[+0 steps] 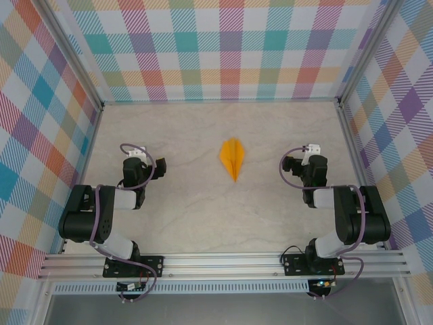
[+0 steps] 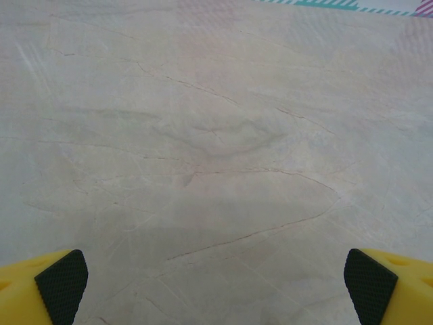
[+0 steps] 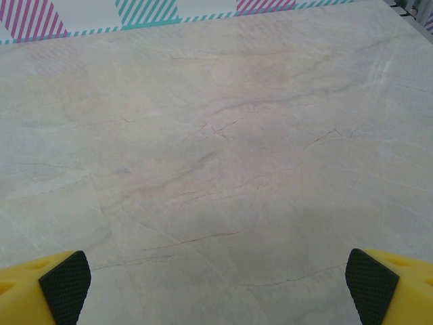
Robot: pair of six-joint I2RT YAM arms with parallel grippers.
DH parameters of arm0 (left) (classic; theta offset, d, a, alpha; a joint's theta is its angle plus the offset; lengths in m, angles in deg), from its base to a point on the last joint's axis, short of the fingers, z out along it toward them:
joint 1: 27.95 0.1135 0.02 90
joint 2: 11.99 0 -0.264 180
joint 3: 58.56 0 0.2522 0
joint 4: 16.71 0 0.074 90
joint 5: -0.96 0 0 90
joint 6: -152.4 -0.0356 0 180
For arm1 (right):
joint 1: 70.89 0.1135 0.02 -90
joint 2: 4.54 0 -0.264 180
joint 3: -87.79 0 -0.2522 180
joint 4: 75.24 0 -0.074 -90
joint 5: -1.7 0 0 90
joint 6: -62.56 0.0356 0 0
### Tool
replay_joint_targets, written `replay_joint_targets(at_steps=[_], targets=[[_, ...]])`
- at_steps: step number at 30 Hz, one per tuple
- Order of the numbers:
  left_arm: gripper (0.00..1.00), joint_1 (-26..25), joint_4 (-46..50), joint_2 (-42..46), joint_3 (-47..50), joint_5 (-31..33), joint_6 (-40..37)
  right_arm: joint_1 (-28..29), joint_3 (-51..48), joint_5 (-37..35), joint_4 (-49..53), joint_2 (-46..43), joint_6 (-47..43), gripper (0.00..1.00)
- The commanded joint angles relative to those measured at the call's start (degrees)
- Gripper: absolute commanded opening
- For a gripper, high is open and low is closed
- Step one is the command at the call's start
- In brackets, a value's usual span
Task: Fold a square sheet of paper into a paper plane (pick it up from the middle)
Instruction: Reset both arms
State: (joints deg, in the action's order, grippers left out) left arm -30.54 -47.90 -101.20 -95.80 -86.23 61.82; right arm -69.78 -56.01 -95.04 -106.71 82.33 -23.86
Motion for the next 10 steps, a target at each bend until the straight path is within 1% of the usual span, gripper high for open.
replay_joint_targets(at_steps=[1,9,10], targets=[[1.00,-0.41,-0.32,-0.61,-1.26,-0.95,-1.10,-0.33,0.24,1.21,-2.58,0.45,-0.77,1.00],[1.00,-0.49,-0.23,-0.68,-1.30,-0.78,-1.18,-0.33,0.16,1.28,-2.82,0.33,-0.93,1.00],[1.00,-0.50,-0.32,-0.69,-1.30,-0.78,-1.18,-0.32,-0.06,2.16,-3.13,0.27,-1.09,1.00]])
